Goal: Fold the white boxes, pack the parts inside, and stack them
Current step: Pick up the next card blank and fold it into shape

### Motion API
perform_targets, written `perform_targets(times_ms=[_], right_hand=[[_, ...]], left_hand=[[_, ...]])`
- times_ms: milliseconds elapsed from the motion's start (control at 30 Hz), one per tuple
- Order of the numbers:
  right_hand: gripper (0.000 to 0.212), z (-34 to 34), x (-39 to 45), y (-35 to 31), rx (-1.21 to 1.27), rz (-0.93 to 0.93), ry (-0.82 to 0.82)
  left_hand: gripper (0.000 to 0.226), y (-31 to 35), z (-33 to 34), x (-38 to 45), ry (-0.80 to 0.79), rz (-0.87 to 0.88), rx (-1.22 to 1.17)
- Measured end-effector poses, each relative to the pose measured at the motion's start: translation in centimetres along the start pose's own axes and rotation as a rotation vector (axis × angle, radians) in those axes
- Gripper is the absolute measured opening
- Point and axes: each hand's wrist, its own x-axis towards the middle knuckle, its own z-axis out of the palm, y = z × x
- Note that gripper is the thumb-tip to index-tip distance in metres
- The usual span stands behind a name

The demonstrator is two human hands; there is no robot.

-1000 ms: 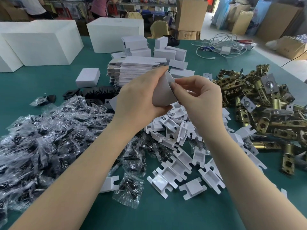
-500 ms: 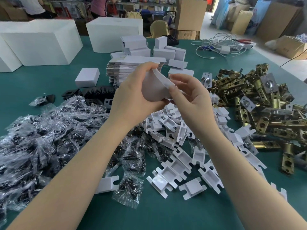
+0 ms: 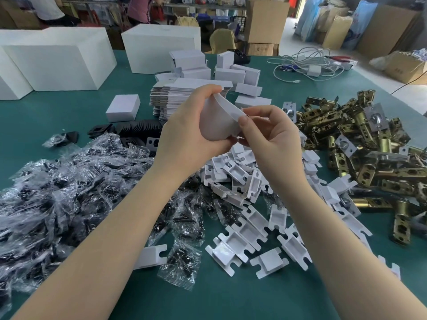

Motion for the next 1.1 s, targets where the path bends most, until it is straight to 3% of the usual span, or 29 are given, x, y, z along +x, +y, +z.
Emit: perform_targets(times_ms=[600, 833, 1100], right_hand=[[0.014, 0.4, -0.2, -0.3, -0.06, -0.115, 0.119], [0.009, -0.3, 0.3, 0.7, -0.058, 0.045, 0.101], [0.012, -0.6, 0.5, 1.0, -0.055, 0.054, 0.085]], left_hand=[[0.084, 0.6, 0.1, -0.2, -0.012, -0.001, 0.021], [0.087, 0.6, 0.6, -0.5, -0.05, -0.009, 0.077], [0.088, 0.0, 0.8, -0.5, -0.118, -0.009, 0.047]])
